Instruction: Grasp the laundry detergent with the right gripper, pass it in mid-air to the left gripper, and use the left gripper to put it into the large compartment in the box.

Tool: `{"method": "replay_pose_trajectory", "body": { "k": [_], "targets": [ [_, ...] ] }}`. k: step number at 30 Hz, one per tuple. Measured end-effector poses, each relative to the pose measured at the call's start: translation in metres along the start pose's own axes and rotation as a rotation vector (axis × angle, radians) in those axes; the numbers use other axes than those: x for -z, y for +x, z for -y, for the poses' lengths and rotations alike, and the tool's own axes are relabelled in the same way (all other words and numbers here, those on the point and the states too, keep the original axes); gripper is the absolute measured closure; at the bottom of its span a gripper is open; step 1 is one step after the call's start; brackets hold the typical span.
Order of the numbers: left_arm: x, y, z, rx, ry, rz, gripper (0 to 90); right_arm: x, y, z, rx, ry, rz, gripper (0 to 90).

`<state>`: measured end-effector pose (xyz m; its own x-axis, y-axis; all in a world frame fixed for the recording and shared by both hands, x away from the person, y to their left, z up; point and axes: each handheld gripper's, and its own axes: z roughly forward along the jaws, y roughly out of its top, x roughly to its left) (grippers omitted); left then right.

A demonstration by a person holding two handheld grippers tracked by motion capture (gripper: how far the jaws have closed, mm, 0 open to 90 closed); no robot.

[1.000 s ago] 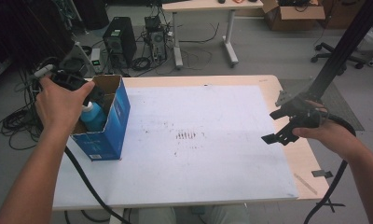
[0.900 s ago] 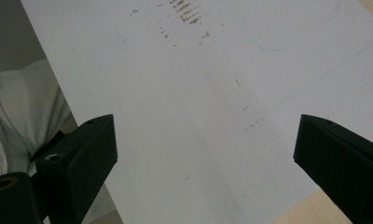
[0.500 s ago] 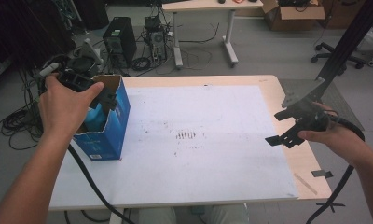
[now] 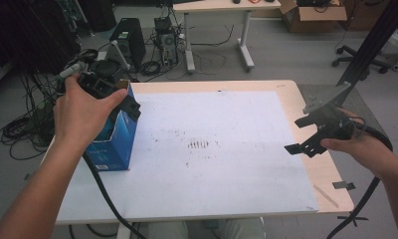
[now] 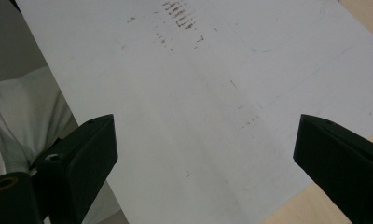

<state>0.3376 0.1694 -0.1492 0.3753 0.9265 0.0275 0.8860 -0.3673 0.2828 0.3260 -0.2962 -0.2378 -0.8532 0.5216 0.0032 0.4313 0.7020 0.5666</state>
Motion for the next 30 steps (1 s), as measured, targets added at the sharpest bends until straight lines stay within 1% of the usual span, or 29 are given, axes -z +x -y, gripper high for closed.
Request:
{"method": "replay_pose_trajectory", "body": {
  "k": [5, 8, 9, 16, 23, 30],
  "targets": [
    [-0.001, -0.012, -0.005, -0.04, 0.003, 0.016, 4.5, 0.0, -0.001, -0.002, -0.002, 0.003, 0.0, 6.1],
    [-0.002, -0.017, -0.008, -0.066, 0.009, 0.033, 4.6, 0.001, 0.0, -0.003, -0.01, 0.007, 0.0, 6.1],
    [-0.003, -0.019, -0.009, -0.073, 0.009, 0.037, 4.6, 0.0, -0.001, -0.003, -0.005, 0.003, -0.002, 6.1],
    [-0.005, -0.029, -0.016, -0.107, 0.008, 0.066, 4.5, 0.001, -0.001, -0.002, -0.011, 0.006, 0.0, 6.1],
    [-0.009, -0.041, -0.021, -0.149, 0.014, 0.071, 4.5, 0.003, -0.002, -0.003, -0.015, 0.004, 0.004, 6.1],
    [-0.013, -0.048, -0.024, -0.196, 0.02, 0.084, 4.6, 0.0, -0.001, -0.003, -0.016, 0.011, 0.001, 6.1]
  ]
}}
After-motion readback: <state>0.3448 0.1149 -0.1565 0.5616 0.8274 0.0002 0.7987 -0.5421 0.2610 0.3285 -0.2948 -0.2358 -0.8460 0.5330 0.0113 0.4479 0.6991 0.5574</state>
